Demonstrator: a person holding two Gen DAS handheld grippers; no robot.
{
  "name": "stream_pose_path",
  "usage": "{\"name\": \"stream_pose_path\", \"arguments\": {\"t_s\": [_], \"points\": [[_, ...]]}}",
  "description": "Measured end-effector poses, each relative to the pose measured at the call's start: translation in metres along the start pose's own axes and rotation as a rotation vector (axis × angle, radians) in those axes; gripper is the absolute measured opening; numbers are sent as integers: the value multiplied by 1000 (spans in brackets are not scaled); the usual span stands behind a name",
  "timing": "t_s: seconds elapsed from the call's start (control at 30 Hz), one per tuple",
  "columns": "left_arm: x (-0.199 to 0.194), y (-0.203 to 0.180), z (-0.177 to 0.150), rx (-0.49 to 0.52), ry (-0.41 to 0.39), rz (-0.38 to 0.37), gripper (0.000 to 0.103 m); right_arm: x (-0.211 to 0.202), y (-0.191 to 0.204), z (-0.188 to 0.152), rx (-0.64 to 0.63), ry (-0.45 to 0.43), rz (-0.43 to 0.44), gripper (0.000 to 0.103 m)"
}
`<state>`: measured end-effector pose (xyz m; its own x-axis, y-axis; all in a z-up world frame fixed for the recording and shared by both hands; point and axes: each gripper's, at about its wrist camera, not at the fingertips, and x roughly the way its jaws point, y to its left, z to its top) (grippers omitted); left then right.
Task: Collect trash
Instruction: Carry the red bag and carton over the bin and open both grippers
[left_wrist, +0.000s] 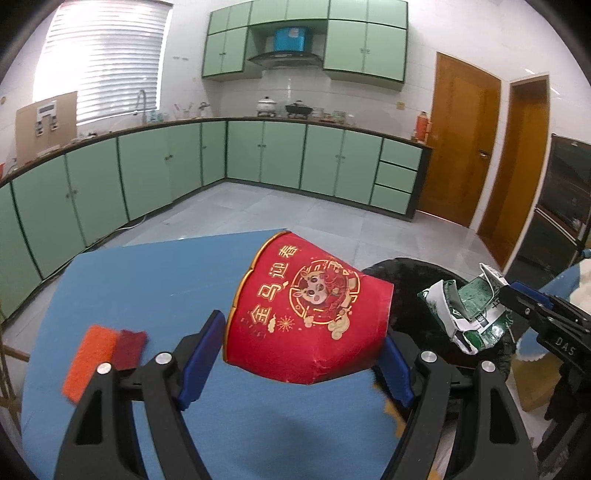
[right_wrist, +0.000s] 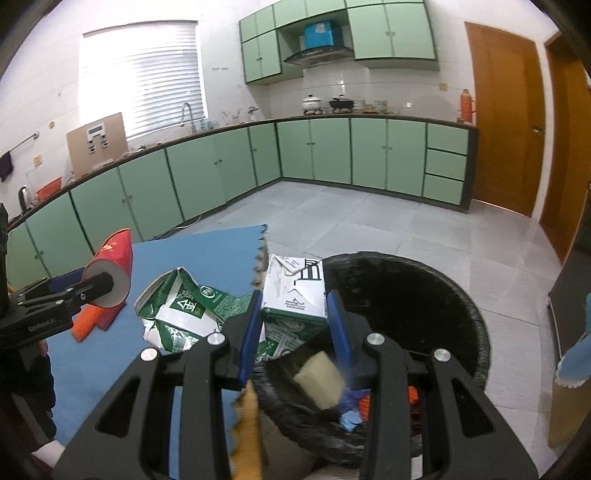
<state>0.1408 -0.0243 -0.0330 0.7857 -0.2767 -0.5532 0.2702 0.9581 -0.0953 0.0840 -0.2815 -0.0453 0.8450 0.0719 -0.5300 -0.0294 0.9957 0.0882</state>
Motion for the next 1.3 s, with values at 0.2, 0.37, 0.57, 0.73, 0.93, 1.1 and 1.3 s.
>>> {"name": "stream_pose_path", "arguments": {"t_s": [0.2,0.37,0.57,0.73,0.93,1.1,1.3], "points": [[18,-29,8,43,0,-47,76,-4,-30,0,24,-14,-54,34],[38,-51,17,65,-2,-78,76,0,-54,-1,56,-18,-89,34],[67,-86,18,103,13,-130,76,14,-82,-6,47,3,-161,34],[94,-116,16,142,41,-170,76,28,-113,-17,82,33,-202,34],[133,-144,7,175,80,-188,76,52,-145,-30,118,72,-226,34],[162,-160,1,183,125,-197,78,75,-165,-44,145,113,-221,34],[173,-170,0,193,167,-241,82,96,-172,-56,141,164,-220,57]]}}
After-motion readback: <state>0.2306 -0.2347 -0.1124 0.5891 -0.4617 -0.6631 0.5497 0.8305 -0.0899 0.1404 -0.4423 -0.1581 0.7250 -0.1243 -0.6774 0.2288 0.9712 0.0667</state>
